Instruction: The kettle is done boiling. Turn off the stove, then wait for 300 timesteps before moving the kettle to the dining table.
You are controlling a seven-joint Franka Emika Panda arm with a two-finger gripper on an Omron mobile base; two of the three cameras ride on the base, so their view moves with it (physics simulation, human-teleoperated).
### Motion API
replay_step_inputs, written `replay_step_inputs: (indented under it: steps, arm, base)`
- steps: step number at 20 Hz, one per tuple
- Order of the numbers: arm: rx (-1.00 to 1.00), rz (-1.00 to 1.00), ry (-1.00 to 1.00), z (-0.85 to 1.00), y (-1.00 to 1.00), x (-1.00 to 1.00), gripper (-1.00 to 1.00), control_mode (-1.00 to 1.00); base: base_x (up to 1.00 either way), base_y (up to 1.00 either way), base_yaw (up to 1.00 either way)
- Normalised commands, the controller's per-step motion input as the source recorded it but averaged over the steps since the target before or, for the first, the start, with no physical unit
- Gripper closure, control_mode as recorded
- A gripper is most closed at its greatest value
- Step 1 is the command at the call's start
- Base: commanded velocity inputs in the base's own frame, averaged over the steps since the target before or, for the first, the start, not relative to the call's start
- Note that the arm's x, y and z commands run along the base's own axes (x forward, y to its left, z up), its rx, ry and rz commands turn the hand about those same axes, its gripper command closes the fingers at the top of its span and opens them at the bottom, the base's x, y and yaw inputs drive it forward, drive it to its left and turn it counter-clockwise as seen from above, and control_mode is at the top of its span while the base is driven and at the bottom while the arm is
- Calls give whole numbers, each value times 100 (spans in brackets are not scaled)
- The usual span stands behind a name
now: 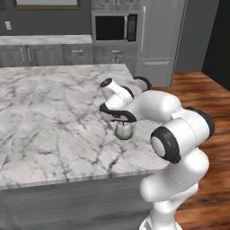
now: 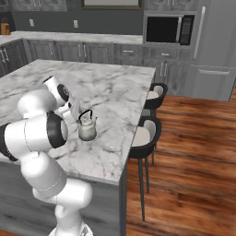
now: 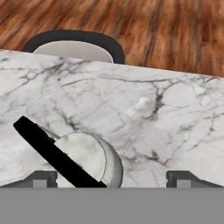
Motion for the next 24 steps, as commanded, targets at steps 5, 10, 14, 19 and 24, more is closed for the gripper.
replay_step_inputs:
  steps: [5, 10, 14, 19, 24]
  arm:
    - [-16, 0, -4, 30, 0, 2, -100, -100]
    - [-14, 0, -4, 33, 1, -10, -100, -100]
    - [-12, 0, -3, 42, 7, -28, -100, -100]
    - [-9, 0, 0, 42, 19, -38, -100, -100]
    - [-9, 0, 0, 39, 15, -39, -100, -100]
  base:
    - [0, 0, 0]
    - [0, 0, 0]
    - [0, 0, 0]
    - [0, 0, 0]
    - [0, 0, 0]
